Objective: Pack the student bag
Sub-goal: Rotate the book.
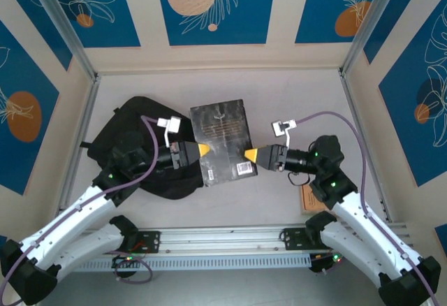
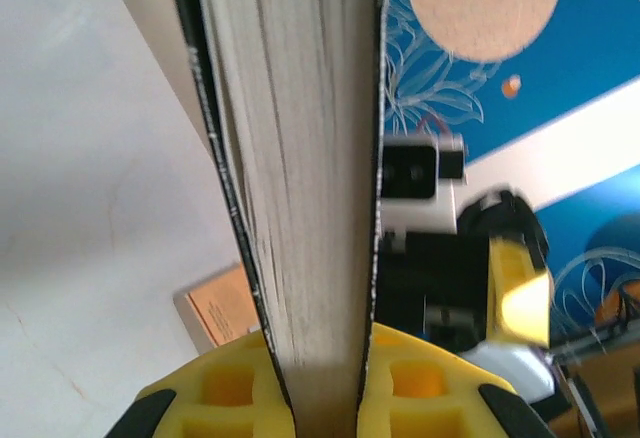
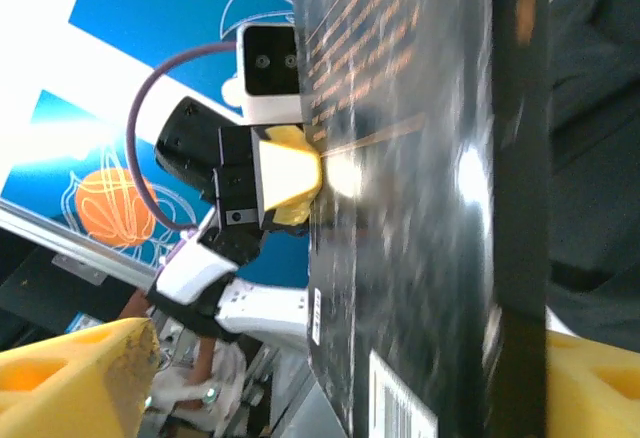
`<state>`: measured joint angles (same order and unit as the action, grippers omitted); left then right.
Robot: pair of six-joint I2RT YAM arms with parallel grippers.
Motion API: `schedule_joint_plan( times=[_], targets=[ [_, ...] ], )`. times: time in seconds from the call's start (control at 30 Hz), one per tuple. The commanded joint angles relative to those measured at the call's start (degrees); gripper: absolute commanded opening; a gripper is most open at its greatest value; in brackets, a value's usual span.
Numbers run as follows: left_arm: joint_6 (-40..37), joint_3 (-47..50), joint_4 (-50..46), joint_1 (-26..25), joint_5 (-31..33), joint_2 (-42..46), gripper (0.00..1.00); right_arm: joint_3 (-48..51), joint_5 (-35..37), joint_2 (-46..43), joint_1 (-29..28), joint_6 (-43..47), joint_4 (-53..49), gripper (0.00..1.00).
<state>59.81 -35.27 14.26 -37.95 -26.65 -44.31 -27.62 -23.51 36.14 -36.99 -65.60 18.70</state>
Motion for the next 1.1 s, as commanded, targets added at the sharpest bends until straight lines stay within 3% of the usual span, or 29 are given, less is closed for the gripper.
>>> schedule_joint_plan(
  times=[0.0,0.2,0.33,0.47,0.6,0.67,0.73,0.87,0.97,1.07],
  targets=[
    [6.3,2.0,13.2,-0.4,12.1,0.4,0.0,3.2,19.5,0.0,-7.7,-3.5,11.4,0.91],
    [8.2,2.9,15.8,-3.2,16.8,-1.5,0.0,4.1,32.2,8.9,-17.0,-1.5,22.8,0.92],
    [7.6,3.1,15.3,-4.8,17.9,-1.6,0.0,3.0,36.2,14.6,-18.2,-1.5,29.5,0.82],
    [8.1,4.2,15.6,-5.2,17.9,-1.6,0.0,2.2,39.8,17.4,-18.3,-1.6,32.6,0.61],
    [7.4,4.1,12.9,-5.4,17.2,-1.3,0.0,3.0,43.6,18.5,-18.0,-2.8,32.6,0.23],
    [5.1,3.1,7.2,-5.4,16.7,-0.9,0.0,4.8,45.2,17.3,-17.3,-4.1,31.6,0.03],
    [0.1,0.1,-4.5,-5.3,18.4,0.4,0.01,6.4,46.1,14.3,-16.6,-4.6,27.4,0.0],
    [-12.2,-8.9,-31.2,-4.8,29.3,1.5,0.5,5.9,47.9,4.3,-15.7,-2.7,7.2,0.0],
    [-19.5,-17.6,-47.8,-2.4,35.3,-4.8,0.65,6.6,48.4,-1.7,-14.5,-2.5,-5.8,0.0],
    [-21.8,-24.2,-57.7,0.8,35.6,-14.5,0.73,9.6,47.5,-6.4,-13.0,-4.1,-11.5,0.0]
  ],
)
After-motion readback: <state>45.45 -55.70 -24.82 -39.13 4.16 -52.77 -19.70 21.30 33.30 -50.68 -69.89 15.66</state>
